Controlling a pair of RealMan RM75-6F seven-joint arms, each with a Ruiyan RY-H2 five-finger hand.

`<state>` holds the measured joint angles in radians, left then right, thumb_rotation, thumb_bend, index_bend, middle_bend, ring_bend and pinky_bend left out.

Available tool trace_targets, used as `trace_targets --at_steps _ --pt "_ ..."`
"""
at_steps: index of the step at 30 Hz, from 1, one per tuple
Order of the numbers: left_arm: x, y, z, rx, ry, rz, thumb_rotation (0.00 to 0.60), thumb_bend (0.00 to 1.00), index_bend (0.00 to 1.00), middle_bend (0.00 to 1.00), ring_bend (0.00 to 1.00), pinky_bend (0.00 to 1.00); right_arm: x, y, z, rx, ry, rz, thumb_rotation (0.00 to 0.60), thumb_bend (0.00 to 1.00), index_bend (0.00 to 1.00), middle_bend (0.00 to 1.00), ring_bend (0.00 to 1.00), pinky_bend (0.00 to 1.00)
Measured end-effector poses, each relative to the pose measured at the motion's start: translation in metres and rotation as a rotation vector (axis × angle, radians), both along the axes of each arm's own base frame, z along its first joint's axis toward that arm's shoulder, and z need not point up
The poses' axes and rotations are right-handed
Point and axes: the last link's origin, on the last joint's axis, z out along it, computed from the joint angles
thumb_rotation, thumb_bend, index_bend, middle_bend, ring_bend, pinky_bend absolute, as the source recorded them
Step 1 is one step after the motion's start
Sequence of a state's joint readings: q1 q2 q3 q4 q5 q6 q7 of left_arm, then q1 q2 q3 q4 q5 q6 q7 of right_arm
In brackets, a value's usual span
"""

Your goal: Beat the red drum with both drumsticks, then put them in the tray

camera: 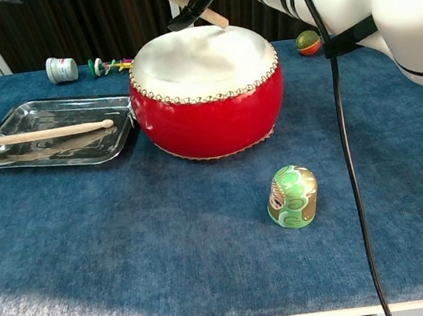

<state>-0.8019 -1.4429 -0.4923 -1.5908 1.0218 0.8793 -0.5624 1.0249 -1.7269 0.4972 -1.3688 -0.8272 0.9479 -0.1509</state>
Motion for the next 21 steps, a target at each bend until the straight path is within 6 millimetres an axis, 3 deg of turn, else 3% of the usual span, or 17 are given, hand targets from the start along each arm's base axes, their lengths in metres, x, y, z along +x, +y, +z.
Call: trace_targets --at_steps 10,21 --pt "-0.008 0.001 0.009 -0.030 -0.080 0.029 0.600 0.48 0.73 0.79 0.72 0.74 -0.011 -0.001 0.016 -0.038 0.037 0.008 0.600 0.00 0.01 0.17 0.12 0.21" --pt "-0.032 0.004 0.037 -0.042 -0.275 0.121 0.600 0.47 0.73 0.79 0.72 0.75 -0.052 0.003 0.069 -0.128 0.126 -0.003 0.600 0.00 0.00 0.16 0.11 0.20"
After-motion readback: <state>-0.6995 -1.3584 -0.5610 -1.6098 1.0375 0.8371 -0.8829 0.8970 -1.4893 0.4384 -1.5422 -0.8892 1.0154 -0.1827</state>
